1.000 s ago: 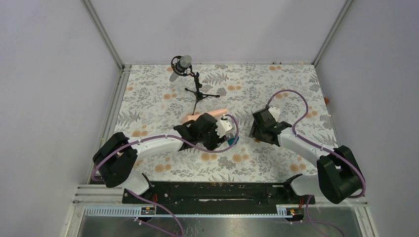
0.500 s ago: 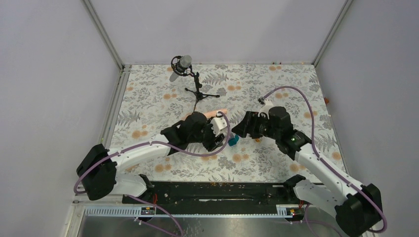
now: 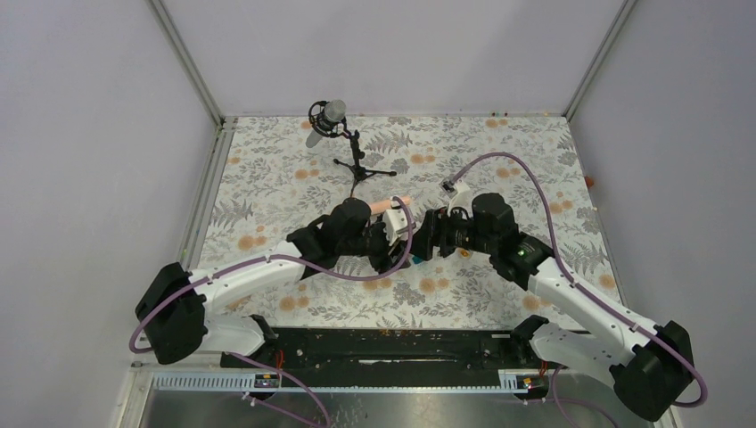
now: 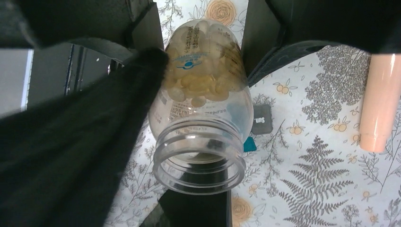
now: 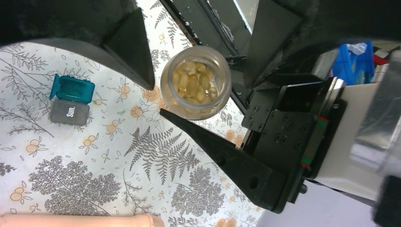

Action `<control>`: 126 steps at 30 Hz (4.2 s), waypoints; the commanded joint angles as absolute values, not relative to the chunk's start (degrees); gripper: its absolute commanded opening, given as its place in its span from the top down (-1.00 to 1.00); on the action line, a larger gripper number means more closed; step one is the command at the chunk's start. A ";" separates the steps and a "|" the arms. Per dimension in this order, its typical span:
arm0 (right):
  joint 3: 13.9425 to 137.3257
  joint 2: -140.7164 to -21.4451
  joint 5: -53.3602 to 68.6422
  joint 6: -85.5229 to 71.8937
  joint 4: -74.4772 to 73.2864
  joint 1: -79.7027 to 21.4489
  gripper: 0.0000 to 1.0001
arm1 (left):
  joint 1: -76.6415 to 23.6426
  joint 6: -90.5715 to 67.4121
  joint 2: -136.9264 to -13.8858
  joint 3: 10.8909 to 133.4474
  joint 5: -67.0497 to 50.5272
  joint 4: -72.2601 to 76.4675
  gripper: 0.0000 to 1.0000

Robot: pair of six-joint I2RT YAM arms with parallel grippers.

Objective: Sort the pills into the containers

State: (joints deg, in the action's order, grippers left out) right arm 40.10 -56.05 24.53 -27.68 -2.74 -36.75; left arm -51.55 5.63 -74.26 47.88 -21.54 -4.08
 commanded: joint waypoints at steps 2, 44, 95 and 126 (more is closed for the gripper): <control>43.09 -57.60 22.29 -29.48 -3.40 -38.49 -0.09 | -51.51 2.52 -70.15 48.19 -23.77 4.96 0.69; 47.94 -50.32 -8.47 -36.42 -22.08 -34.92 -0.65 | -47.35 5.21 -71.45 46.44 -18.10 -2.13 1.00; 40.42 -49.02 -19.58 -32.80 -28.49 -26.09 -0.64 | -56.21 19.72 -102.83 74.02 3.30 -30.48 1.00; 39.63 -49.26 -18.51 -32.31 -27.80 -23.82 -0.65 | -60.21 21.01 -108.32 81.13 10.94 -40.36 1.00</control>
State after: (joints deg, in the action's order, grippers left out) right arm 39.70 -49.50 -17.50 -32.82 -28.42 -24.47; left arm -60.10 20.78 -108.99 80.07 8.88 -40.82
